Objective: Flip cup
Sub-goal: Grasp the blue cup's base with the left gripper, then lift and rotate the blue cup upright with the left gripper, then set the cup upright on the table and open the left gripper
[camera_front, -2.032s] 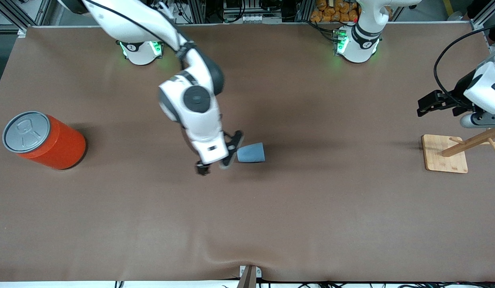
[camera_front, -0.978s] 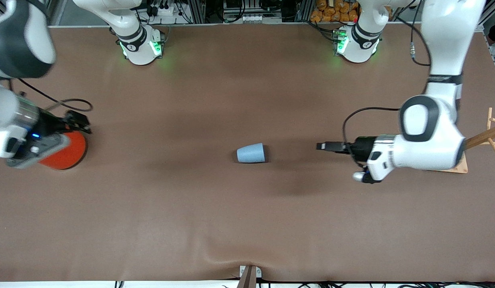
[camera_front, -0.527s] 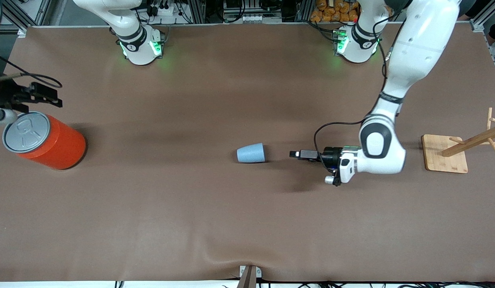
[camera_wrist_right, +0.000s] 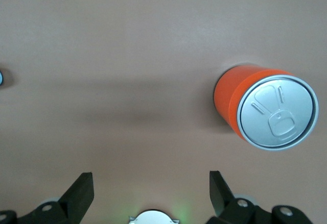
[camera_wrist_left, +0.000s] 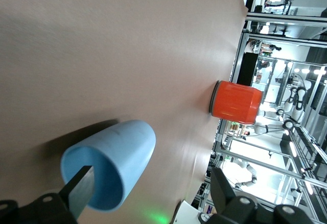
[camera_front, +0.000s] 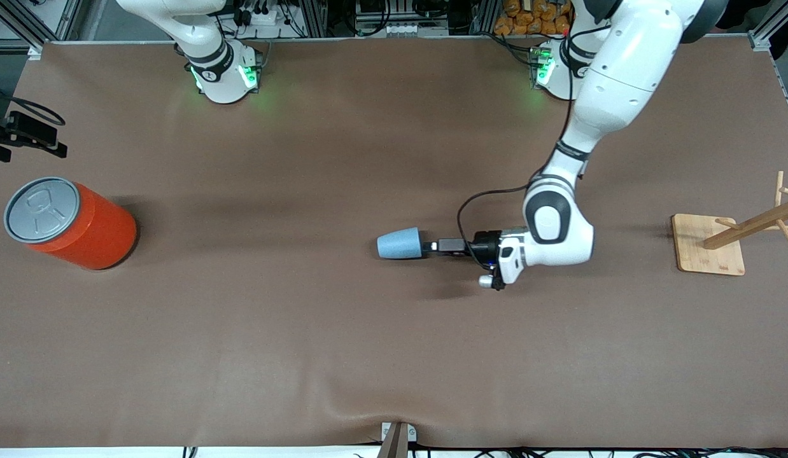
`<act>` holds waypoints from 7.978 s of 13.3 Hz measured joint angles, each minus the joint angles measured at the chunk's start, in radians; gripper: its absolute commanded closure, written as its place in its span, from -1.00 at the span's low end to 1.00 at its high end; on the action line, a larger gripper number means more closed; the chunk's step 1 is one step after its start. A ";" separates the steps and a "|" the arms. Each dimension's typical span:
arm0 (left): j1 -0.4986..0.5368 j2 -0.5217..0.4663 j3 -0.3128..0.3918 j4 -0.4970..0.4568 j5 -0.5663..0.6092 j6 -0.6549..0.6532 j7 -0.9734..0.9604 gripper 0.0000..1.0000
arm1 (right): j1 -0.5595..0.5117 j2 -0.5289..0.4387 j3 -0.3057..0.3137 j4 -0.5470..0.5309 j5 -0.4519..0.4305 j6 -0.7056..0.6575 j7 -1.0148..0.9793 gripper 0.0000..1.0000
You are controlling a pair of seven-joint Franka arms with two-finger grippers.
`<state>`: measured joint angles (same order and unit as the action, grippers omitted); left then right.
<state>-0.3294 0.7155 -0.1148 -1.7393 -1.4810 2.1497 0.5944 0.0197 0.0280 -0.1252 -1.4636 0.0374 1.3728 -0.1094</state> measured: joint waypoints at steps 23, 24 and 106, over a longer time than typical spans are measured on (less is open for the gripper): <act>-0.090 0.099 0.000 0.059 -0.186 0.010 -0.026 0.45 | -0.030 -0.030 0.013 -0.010 -0.039 0.061 0.064 -1.00; -0.094 0.106 0.000 0.062 -0.186 0.010 -0.026 0.99 | -0.029 -0.033 0.013 -0.009 -0.039 0.067 0.064 -1.00; 0.260 -0.760 0.036 0.167 1.518 -0.648 -0.620 -1.00 | -0.028 -0.036 0.014 -0.009 -0.038 0.082 0.064 -1.00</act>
<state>-0.0690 -0.0445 -0.0787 -1.5720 0.0372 1.5016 -0.0256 -0.0082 -0.0084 -0.1108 -1.4725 -0.0009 1.4552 -0.0453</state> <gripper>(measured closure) 0.000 0.000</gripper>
